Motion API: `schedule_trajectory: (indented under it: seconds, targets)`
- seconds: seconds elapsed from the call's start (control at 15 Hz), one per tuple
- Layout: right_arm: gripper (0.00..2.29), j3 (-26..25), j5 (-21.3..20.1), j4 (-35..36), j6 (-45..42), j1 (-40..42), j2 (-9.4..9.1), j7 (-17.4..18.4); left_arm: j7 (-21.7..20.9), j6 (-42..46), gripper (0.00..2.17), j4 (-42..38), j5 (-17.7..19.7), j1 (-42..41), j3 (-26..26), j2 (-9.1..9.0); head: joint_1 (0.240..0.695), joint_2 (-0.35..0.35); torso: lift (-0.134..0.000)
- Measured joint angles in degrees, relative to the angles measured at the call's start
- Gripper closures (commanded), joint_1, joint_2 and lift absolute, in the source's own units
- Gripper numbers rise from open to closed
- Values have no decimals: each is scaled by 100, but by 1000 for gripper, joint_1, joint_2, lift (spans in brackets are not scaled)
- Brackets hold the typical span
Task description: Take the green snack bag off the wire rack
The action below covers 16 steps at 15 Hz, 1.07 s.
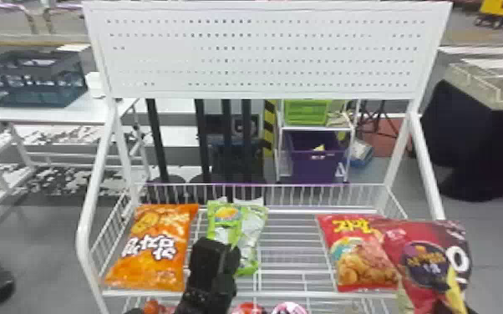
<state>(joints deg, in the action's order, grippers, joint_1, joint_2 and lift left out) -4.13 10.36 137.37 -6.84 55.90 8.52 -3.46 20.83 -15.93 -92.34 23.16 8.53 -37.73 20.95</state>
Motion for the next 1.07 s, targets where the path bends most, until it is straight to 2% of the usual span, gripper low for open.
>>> schedule_trajectory:
  seconds: [0.27, 0.53, 0.73, 1.07]
  targets:
    - [2240, 0, 3, -7, -3, -11, 0, 1, 94, -5, 2010, -1099, -188, -491, 217, 202, 499, 0, 0]
    - [2240, 0, 2, -16, -5, -26, 0, -6, 205, 27, 2003, -2088, -388, -1235, 818, 465, 499, 0, 0]
    - [2240, 1, 1, -18, -13, -27, 0, -6, 137, 277, 2003, -2637, -417, -2107, 1710, 570, 499, 0, 0]
    - [2240, 38, -17, -17, -5, -26, 23, -6, -135, 1178, 2000, -3500, -392, -3843, 3308, 522, 499, 0, 0]
